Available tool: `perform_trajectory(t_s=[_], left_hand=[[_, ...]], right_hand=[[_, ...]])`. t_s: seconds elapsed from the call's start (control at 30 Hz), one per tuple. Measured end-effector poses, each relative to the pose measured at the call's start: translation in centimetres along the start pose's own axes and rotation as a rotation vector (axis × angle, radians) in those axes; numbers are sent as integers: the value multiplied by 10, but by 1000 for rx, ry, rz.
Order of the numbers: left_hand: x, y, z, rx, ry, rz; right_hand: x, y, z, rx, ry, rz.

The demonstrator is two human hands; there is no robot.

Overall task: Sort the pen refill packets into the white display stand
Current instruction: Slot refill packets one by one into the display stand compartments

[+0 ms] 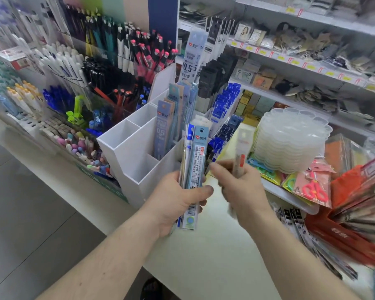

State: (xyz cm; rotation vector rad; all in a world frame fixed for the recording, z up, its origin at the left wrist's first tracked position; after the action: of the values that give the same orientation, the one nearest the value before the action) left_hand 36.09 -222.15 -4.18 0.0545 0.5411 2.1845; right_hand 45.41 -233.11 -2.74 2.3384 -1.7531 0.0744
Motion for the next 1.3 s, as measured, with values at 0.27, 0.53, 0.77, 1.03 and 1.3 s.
perform_trajectory(t_s=[0.27, 0.53, 0.77, 1.03, 1.3], left_hand=[[-16, 5, 0, 24, 43, -185], [-23, 3, -2, 12, 108, -103], [-24, 1, -3, -42, 61, -32], [-27, 3, -8, -253, -85, 55], [-29, 6, -3, -114, 119, -78]], right_hand=[[14, 19, -15, -33, -143, -109], [28, 15, -6, -45, -156, -19], [29, 17, -8, -21, -113, 33], [25, 18, -11, -35, -59, 175], [24, 24, -20, -237, -286, 45]])
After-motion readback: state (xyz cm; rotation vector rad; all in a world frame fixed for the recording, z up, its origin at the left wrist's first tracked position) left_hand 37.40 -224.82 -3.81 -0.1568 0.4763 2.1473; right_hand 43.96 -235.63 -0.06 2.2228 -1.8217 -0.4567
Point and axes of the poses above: each hand's wrist, its own y-axis away from the middle knuckle, its own x-axis out of the back of the hand, z = x × y, the point moved 3 cm from there along -y, towards the middle knuckle, and after that the axes turned 12 degrees about z, right-handed, at the moved point
